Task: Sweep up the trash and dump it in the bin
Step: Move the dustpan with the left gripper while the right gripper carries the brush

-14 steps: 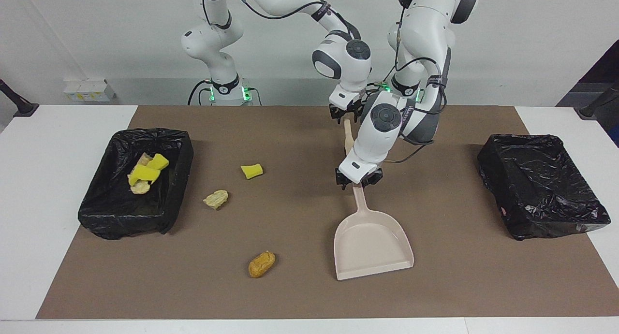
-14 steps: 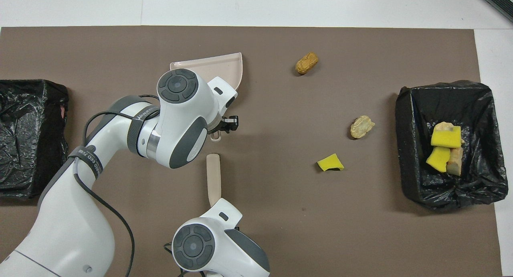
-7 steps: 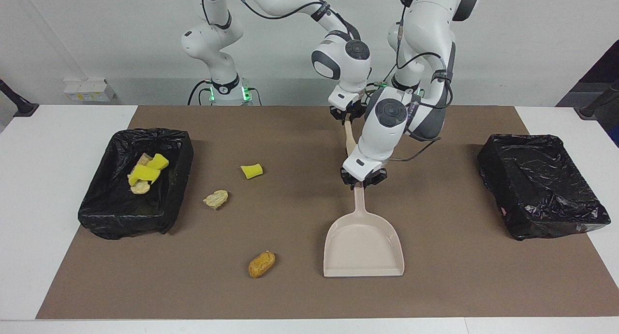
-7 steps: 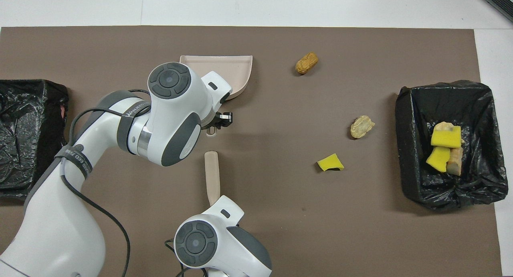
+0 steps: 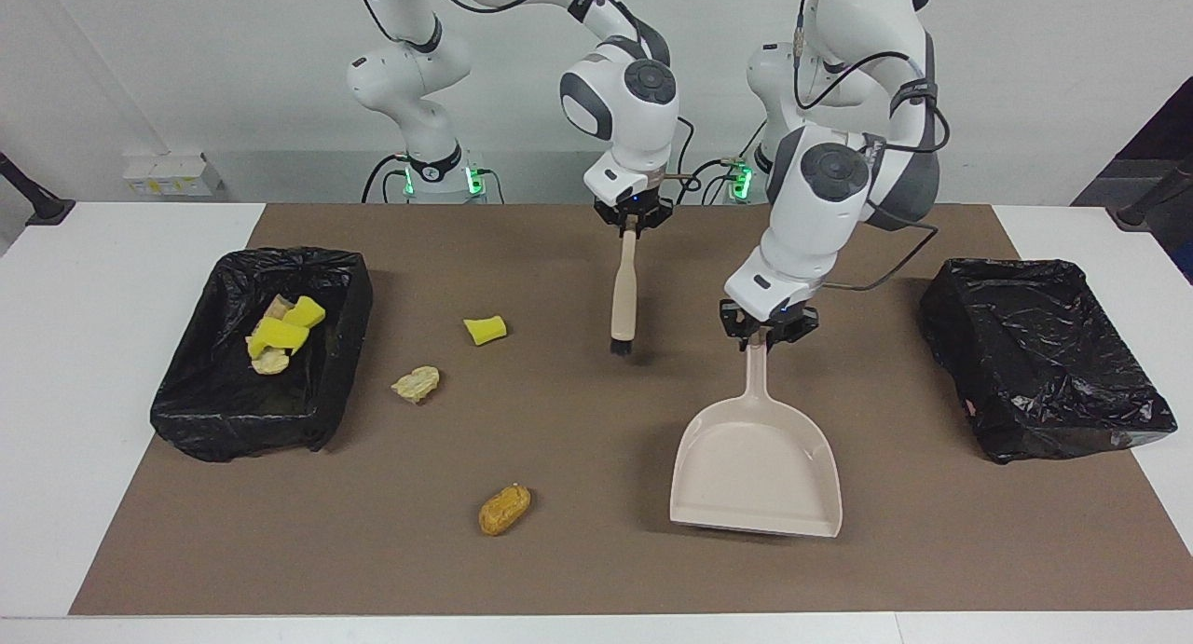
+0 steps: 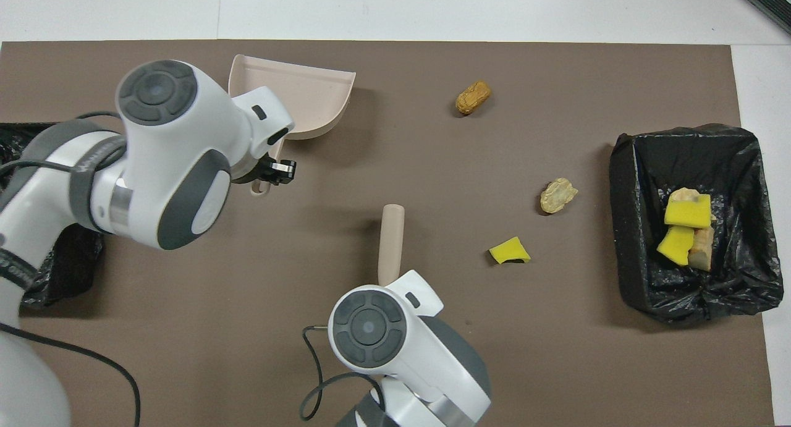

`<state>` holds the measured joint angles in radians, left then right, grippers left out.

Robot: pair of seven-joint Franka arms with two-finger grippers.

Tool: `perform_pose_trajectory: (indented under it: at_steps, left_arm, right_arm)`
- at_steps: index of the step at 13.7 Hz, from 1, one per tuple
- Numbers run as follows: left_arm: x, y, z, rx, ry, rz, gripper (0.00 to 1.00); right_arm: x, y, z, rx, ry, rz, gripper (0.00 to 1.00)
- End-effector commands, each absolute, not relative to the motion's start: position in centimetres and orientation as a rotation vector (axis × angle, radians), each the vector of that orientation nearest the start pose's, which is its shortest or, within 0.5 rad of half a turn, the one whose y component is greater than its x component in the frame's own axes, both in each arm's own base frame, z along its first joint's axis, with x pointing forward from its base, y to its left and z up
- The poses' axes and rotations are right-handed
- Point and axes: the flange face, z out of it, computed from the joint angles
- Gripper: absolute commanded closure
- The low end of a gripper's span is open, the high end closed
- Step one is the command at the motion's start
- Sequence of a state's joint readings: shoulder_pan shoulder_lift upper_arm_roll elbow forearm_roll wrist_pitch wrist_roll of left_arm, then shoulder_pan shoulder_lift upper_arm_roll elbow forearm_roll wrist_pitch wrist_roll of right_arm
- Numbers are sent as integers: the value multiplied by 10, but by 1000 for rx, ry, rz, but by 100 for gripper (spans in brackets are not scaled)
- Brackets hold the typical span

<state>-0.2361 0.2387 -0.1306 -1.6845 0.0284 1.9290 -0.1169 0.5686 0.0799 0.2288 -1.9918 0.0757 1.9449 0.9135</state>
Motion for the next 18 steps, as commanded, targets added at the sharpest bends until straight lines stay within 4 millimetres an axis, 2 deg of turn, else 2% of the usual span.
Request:
perform_pose_trajectory:
  at_steps: [1, 3, 6, 7, 9, 11, 13, 14, 18]
  left_arm:
    - [581, -156, 493, -3046, 665, 45, 100]
    - [582, -132, 490, -3002, 847, 109, 100]
    - [571, -98, 484, -2841, 1304, 218, 100]
    - [565, -91, 479, -2769, 1462, 234, 100]
    - [547, -90, 470, -2714, 1565, 249, 100]
    - [525, -97, 458, -2667, 1624, 238, 100]
    - [508, -125, 428, -2616, 1688, 205, 100]
    - [505, -129, 420, -2611, 1697, 207, 100]
    - [490, -145, 416, -2605, 1680, 158, 100]
  right_arm:
    - [386, 340, 430, -3171, 370, 227, 100]
    - [400, 298, 441, -3193, 388, 280, 100]
    - [419, 246, 430, -3249, 393, 283, 100]
    - [425, 232, 427, -3283, 369, 266, 100]
    - [440, 202, 424, -3342, 329, 252, 100]
    - [454, 166, 418, -3359, 291, 298, 100]
    - [465, 132, 413, -3384, 255, 321, 100]
    - [469, 125, 409, -3435, 221, 312, 100]
    - [473, 118, 388, -3464, 210, 356, 100]
